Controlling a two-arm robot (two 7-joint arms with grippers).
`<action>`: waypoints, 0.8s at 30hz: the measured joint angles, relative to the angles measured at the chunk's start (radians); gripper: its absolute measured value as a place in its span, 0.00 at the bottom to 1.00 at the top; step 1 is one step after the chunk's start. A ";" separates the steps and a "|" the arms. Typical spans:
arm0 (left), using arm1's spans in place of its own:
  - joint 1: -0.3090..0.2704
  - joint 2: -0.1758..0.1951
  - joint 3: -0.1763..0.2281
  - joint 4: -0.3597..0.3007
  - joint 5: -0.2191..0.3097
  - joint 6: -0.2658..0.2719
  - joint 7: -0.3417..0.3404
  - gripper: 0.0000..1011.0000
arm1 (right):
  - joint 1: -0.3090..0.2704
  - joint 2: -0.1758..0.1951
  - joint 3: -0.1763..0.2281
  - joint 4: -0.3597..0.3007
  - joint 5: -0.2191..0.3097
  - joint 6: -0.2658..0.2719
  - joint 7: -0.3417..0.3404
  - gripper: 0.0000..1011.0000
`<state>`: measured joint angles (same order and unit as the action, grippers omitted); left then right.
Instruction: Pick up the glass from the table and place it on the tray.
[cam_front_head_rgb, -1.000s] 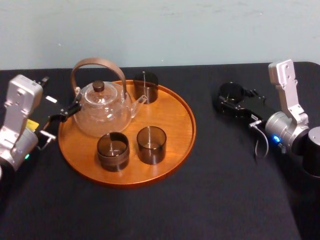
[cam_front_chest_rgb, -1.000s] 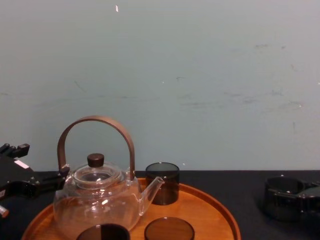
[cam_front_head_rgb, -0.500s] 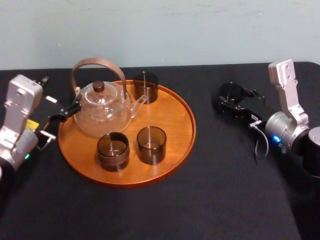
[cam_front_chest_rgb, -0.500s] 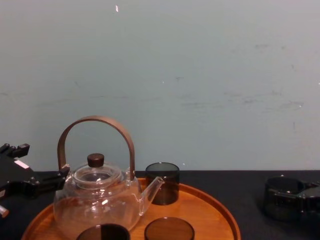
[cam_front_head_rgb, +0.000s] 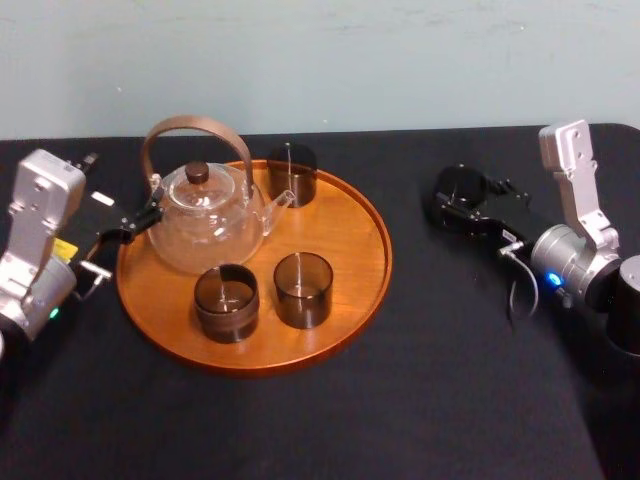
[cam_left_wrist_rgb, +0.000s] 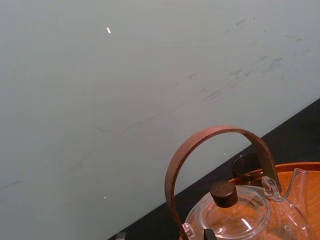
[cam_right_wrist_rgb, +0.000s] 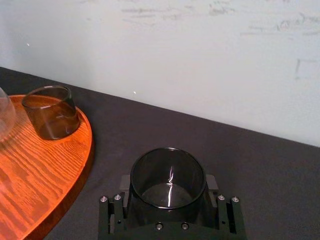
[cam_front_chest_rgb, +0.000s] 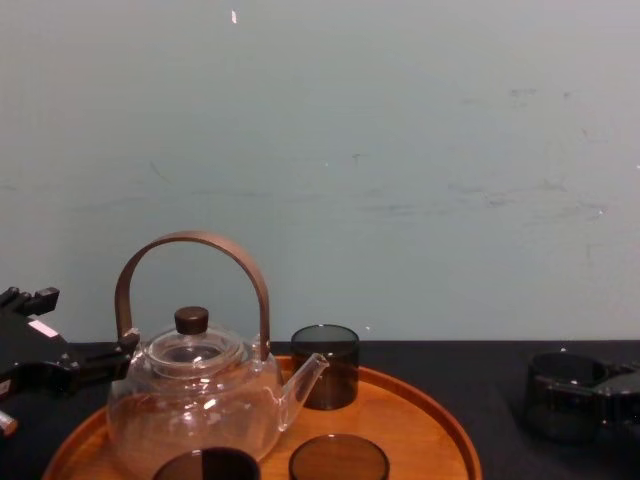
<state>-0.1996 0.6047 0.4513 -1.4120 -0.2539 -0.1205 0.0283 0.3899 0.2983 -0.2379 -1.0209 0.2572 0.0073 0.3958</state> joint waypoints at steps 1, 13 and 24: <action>0.000 0.000 0.000 0.000 0.000 0.000 0.000 1.00 | -0.002 0.002 0.000 -0.005 0.001 -0.001 0.001 0.87; 0.000 0.000 0.000 0.000 0.000 0.000 0.000 1.00 | -0.049 0.028 -0.015 -0.131 0.007 0.006 0.013 0.87; 0.000 0.000 0.000 0.000 0.000 0.000 0.000 1.00 | -0.074 0.030 -0.066 -0.230 -0.005 0.024 0.020 0.87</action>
<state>-0.1996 0.6047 0.4514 -1.4120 -0.2539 -0.1205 0.0283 0.3159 0.3288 -0.3043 -1.2509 0.2518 0.0313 0.4158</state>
